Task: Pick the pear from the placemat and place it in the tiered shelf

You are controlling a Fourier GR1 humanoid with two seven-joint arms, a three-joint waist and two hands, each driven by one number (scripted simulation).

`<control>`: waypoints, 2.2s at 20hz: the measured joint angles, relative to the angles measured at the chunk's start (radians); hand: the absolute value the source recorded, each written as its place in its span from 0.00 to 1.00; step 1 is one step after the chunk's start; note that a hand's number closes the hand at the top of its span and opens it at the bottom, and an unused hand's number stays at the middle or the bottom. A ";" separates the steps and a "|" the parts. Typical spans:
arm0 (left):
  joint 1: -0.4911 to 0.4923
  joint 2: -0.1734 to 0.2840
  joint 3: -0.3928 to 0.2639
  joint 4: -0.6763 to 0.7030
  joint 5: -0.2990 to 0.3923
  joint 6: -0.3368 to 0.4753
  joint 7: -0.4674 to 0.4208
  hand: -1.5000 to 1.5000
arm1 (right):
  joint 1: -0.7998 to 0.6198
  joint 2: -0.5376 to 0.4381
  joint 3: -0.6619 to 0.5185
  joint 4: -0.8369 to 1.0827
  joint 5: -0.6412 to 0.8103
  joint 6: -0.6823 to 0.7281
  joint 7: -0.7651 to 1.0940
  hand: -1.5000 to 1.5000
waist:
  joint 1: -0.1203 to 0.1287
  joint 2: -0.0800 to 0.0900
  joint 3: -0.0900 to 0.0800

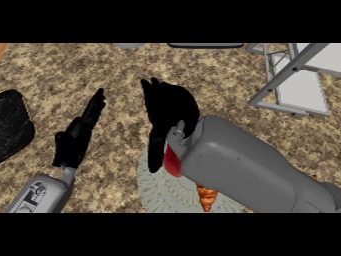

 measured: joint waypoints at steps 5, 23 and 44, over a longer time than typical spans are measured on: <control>0.006 -0.013 0.007 -0.003 -0.017 0.000 0.003 0.50 | -0.003 0.048 0.018 0.015 0.056 -0.013 0.014 0.00 | -0.002 0.000 0.000; 0.025 -0.029 0.050 -0.032 -0.056 -0.032 0.021 0.50 | 0.092 0.113 0.038 0.069 0.173 -0.024 0.004 0.00 | -0.002 0.001 0.000; 0.031 -0.062 0.102 -0.038 -0.089 -0.084 0.037 0.50 | 0.168 0.116 0.045 0.173 0.274 0.008 -0.049 0.00 | -0.001 0.003 0.000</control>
